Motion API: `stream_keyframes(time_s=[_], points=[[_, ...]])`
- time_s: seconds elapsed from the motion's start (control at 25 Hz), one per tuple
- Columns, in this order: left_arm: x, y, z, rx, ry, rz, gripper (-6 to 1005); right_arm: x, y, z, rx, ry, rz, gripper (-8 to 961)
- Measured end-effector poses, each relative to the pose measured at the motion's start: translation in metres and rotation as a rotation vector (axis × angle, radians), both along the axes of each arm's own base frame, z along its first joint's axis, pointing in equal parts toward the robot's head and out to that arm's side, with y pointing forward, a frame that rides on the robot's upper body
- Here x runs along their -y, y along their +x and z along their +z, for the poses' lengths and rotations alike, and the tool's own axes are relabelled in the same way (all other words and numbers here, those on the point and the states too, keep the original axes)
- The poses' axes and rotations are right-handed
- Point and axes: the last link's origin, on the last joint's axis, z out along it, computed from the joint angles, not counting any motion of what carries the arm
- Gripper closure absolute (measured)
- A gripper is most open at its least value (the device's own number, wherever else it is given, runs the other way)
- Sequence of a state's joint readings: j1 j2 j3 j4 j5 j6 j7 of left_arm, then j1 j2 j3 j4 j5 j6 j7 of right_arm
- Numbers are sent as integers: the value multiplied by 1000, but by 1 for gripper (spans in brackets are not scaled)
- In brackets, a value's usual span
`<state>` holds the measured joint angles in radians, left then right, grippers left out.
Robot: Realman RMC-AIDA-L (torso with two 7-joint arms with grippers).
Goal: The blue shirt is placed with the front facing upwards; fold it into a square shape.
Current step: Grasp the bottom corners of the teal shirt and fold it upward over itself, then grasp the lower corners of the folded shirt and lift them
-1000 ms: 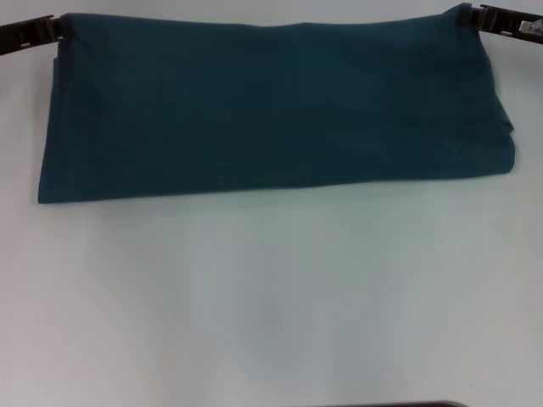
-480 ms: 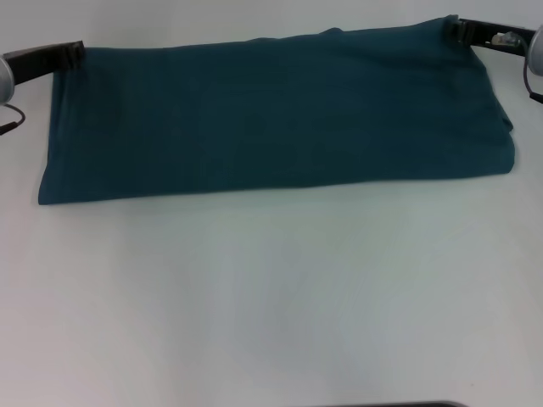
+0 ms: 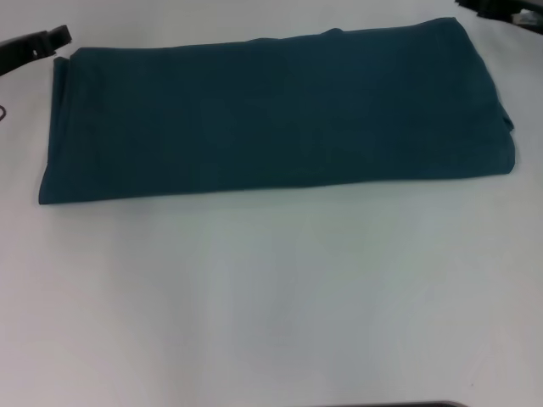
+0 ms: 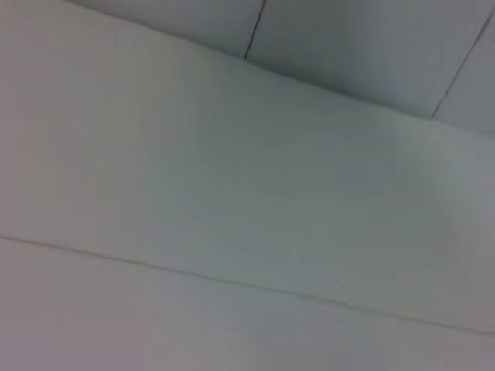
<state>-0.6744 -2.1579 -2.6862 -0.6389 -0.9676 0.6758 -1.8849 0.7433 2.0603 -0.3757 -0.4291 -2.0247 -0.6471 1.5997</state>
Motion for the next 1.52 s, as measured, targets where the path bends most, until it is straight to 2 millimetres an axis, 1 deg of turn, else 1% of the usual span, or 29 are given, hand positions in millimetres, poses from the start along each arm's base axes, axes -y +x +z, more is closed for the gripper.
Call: stream_keyframes(time_s=[0.04, 0.12, 0.16, 0.28, 0.36, 0.6, 0.64, 0.68, 0.72, 0.84, 0.96, 1.12, 1.28, 1.52], points=[[2, 1, 2, 17, -1, -14, 546, 1, 2, 4, -2, 12, -2, 534], [6, 4, 6, 51, -12, -46, 387, 3, 5, 10, -5, 25, 2, 439], [9, 5, 8, 65, -19, -63, 308, 5, 7, 13, -9, 27, 7, 423], [17, 10, 9, 96, -61, -114, 261, 15, 12, 17, -28, 15, 28, 375], [24, 13, 8, 117, -95, -146, 229, 25, 17, 19, -48, 0, 44, 343], [43, 20, 4, 134, -206, -233, 135, 58, 26, 29, -114, -54, 112, 342], [48, 21, 4, 133, -228, -248, 136, 64, 28, 32, -121, -60, 121, 342], [48, 21, 4, 133, -228, -248, 137, 69, 28, 35, -129, -68, 131, 342], [53, 22, 2, 135, -254, -263, 139, 74, 29, 37, -138, -76, 137, 342], [56, 21, 0, 138, -269, -262, 141, 88, 34, 47, -159, -98, 147, 342], [59, 17, -3, 140, -277, -247, 140, 98, 38, 54, -176, -143, 155, 341], [62, 14, -3, 153, -282, -225, 140, 109, 44, 63, -218, -251, 100, 341], [68, 9, 0, 146, -331, -211, 140, 119, 45, 65, -263, -347, 62, 340], [84, -1, 5, 172, -386, -197, 140, 133, 51, 63, -305, -425, -15, 351]])
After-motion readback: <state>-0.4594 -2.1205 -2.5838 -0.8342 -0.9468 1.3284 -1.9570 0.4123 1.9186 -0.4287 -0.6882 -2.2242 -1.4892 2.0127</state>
